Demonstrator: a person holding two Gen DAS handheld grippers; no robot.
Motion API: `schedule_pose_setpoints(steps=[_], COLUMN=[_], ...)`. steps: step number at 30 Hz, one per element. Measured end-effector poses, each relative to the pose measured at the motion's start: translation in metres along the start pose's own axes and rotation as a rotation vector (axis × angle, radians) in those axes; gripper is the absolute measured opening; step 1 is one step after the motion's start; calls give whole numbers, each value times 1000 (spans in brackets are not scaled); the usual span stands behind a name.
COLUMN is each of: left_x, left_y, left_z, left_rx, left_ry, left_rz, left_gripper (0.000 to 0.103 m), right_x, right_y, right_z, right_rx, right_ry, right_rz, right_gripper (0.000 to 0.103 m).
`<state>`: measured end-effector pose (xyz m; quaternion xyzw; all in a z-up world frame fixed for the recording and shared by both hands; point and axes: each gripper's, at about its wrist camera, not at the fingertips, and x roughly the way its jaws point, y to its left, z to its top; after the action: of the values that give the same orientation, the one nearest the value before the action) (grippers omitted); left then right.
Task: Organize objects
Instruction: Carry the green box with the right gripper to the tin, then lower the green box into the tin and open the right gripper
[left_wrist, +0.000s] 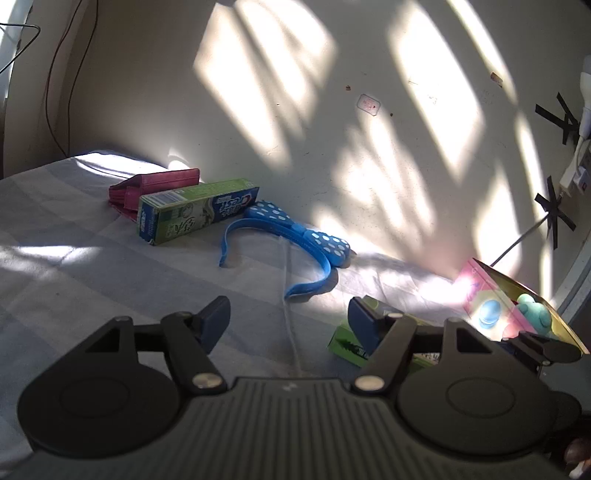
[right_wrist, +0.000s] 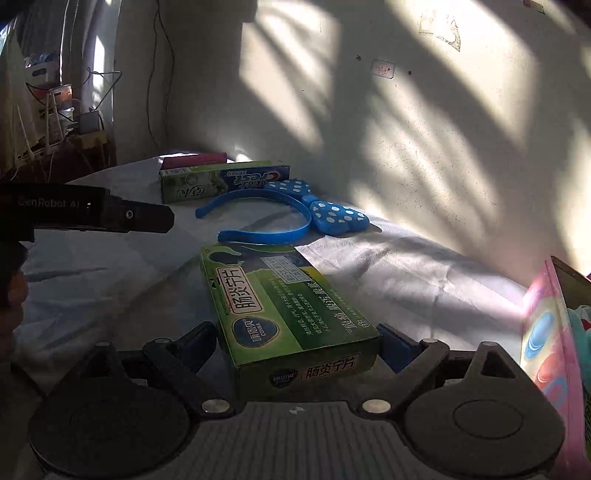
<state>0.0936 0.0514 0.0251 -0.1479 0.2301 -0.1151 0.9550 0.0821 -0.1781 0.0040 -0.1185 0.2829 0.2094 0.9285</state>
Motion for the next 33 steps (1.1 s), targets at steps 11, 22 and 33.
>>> schedule_pose_setpoints(steps=[11,22,33], left_x=[17,-3,-8], left_y=[-59,-108,-231], left_z=[-26,-36,16], left_rx=[157,210,365], left_ry=[225,251,46], left_rz=[-348,-413,-545], left_gripper=[72,42,42], right_x=[-81,-106,-155], right_y=[-25,-30,-96], right_z=[-81,-89,-79], right_rx=[158,183,178], right_ry=[47,-90,-325], right_rz=[-91,-106,-371], right_gripper=[94,88,88])
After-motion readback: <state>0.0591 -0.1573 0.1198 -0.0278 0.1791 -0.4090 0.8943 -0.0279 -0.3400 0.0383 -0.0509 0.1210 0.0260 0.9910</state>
